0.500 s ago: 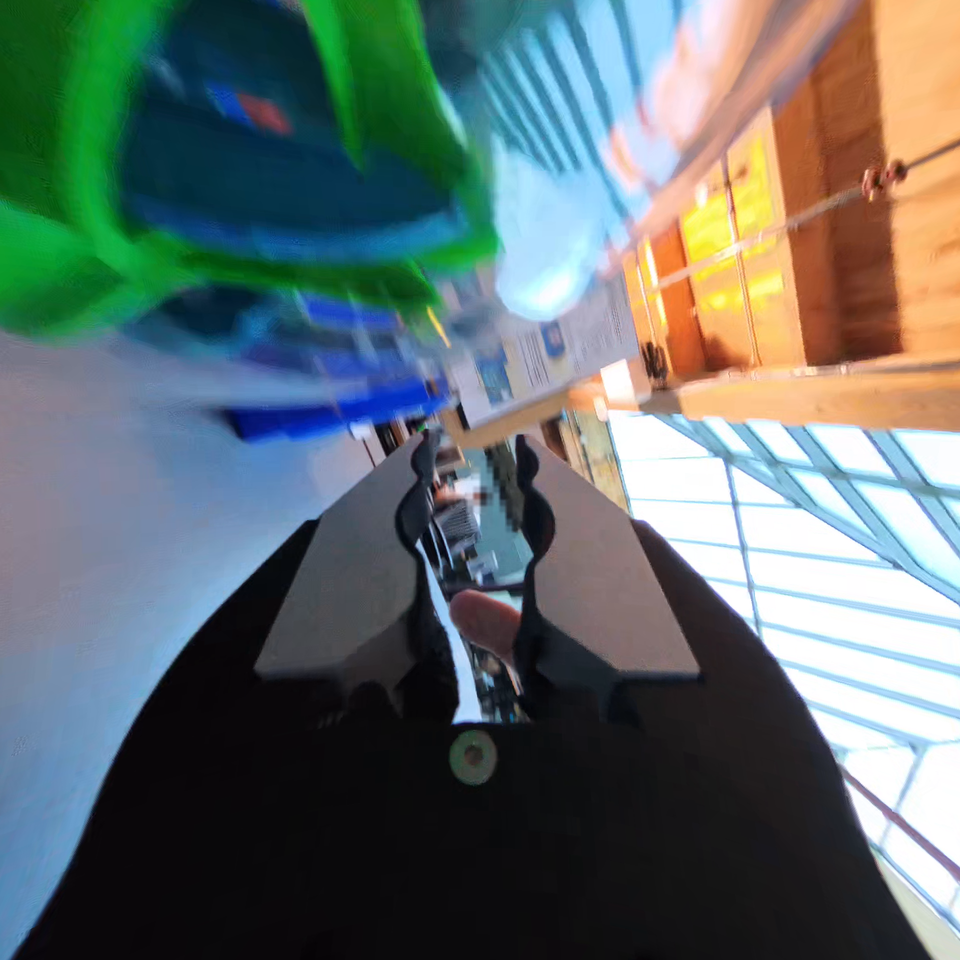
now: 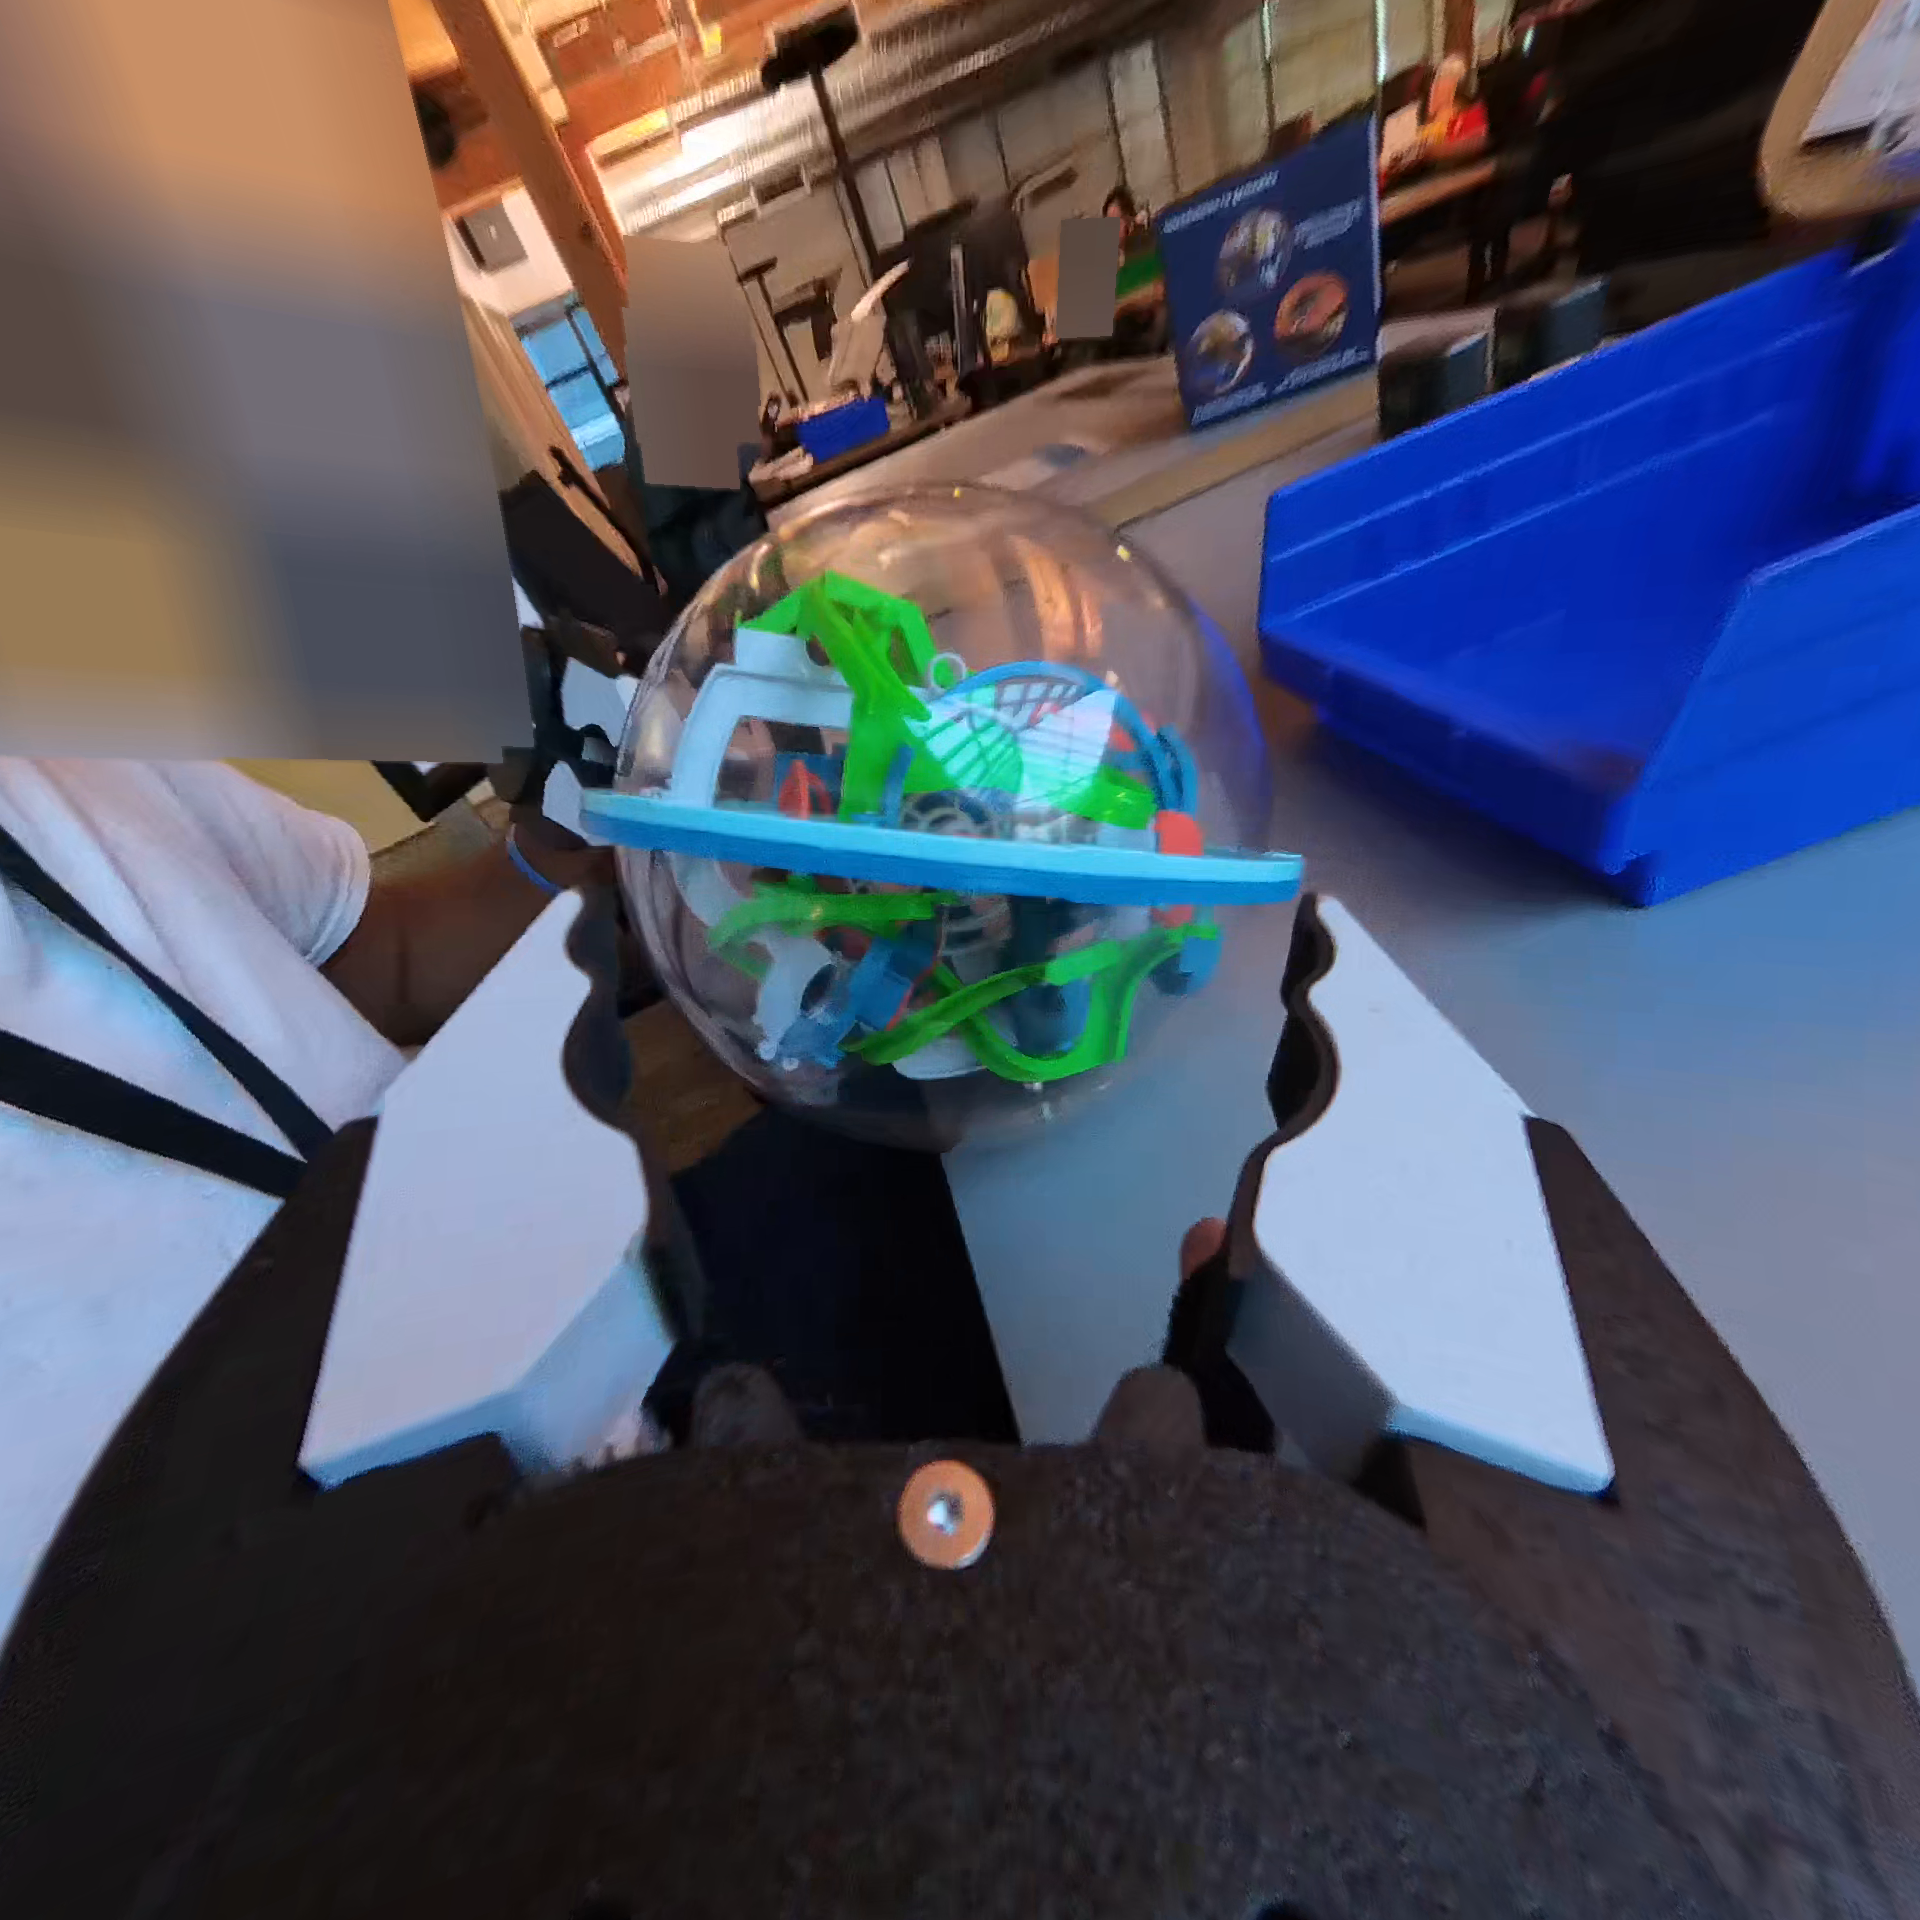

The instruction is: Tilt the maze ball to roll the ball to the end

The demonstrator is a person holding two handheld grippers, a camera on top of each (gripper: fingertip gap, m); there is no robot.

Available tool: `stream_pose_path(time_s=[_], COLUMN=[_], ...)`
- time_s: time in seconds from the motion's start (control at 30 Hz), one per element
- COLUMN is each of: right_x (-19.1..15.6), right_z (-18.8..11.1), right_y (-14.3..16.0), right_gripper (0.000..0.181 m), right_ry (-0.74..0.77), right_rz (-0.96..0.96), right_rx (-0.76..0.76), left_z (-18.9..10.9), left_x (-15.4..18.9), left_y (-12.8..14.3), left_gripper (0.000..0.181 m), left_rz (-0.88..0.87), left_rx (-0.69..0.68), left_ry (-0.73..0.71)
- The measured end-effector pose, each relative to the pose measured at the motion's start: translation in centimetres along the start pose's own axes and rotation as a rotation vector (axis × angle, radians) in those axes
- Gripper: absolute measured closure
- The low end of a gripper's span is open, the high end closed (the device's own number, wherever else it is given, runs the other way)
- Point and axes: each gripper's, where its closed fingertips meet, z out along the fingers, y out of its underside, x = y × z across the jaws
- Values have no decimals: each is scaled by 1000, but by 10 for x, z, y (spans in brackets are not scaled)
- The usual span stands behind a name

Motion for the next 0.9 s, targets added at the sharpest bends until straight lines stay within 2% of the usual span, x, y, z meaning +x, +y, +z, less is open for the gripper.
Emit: stream_pose_path(time_s=[0.1, 0.2, 0.27, 0.33, 0.4, 0.43, 0.5, 0.6, 0.67, 0.77, 0.9], right_x=[-1, 0, 0, 0, -1, -2, -6, -15, -21, -13, -9], right_z=[17, 28, 29, 29, 29, 29, 32, 37, 41, 44, 49], right_y=[14, 18, 20, 24, 27, 28, 33, 48, 58, 68, 68], right_gripper=[51, 43, 47, 48, 49, 51, 51, 51, 49, 38, 38], right_ry=[42, 51, 41, 29, 14, 0, -28, -78, -104, -50, -37], right_rz=[-55, -63, -39, -26, -27, -34, -39, -69, -114, -239, -332], right_rx=[-91, -99, -93, -95, -91, -91, -110, -195, -247, -301, -284], left_z=[4, 1, -9, -21, -23, -21, -11, 8, 18, 25, 24], left_x=[2, 4, 0, -3, 6, 12, 19, 28, 30, 27, 19], left_y=[-7, -7, -2, 16, 42, 45, 44, 37, 37, 37, 39], left_gripper=[172, 165, 141, 112, 80, 66, 64, 62, 54, 54, 54], left_rz=[-33, -237, -458, -759, -1094, -1219, -1355, -1388, -1340, -1220, -1087], left_rx=[21, 49, 82, 95, 60, 78, 115, 110, 86, 58, 47], left_ry=[-9, 22, 24, 45, 137, 210, 308, 377, 352, 272, 218])
